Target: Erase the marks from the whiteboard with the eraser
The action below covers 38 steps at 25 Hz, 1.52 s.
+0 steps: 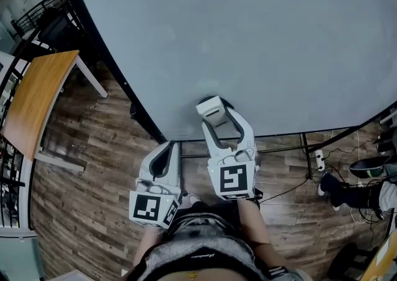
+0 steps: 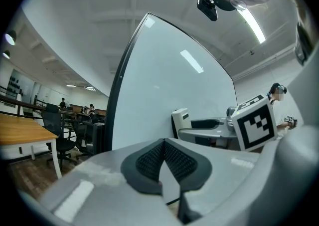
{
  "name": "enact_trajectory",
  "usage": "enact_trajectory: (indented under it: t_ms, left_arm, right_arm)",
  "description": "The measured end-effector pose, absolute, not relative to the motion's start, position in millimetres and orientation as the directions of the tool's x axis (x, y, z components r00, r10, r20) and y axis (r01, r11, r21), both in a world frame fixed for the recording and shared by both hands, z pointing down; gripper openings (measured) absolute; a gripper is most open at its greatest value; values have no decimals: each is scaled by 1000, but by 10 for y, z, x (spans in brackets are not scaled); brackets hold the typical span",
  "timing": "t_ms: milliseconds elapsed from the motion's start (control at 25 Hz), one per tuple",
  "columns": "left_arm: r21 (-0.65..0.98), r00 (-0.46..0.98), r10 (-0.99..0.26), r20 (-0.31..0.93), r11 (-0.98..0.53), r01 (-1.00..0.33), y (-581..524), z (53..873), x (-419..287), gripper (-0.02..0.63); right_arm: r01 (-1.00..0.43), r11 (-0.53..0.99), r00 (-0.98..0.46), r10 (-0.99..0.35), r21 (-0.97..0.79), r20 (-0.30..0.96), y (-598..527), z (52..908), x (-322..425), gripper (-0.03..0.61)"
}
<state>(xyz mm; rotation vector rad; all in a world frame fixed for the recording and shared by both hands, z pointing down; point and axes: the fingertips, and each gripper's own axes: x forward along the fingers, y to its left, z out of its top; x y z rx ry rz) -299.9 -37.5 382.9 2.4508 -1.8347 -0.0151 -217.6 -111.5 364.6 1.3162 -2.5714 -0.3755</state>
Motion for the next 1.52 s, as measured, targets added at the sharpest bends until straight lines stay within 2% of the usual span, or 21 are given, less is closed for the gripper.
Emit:
enact_trajectory:
  t_ms: [400, 720, 1080, 1280, 1520]
  left_arm:
    - [77, 299, -953, 55, -295, -952, -587, 3798, -2320, 5]
    - [63, 322, -945, 62, -318, -946, -718, 3770, -1470, 5]
    - [59, 304, -951, 61, -301, -952, -906, 3756, -1001, 5]
    - [56, 305, -950, 61, -302, -952, -1056, 3751, -418, 5]
    - [58, 311, -948, 62, -308, -950, -1102, 3732, -231, 5]
  right_arm:
    - [-754, 575, -583, -809, 319, 81, -1231, 3533, -1557, 232]
    - [-745, 600, -608, -790, 290, 73, -1284, 3500, -835, 232]
    - [-734, 616, -626, -777, 285, 69, -1429, 3495, -348, 232]
    - [-749, 606, -614, -787, 269, 63, -1570, 3498, 332, 233]
    - [-753, 600, -604, -793, 272, 77, -1611, 3472, 589, 232]
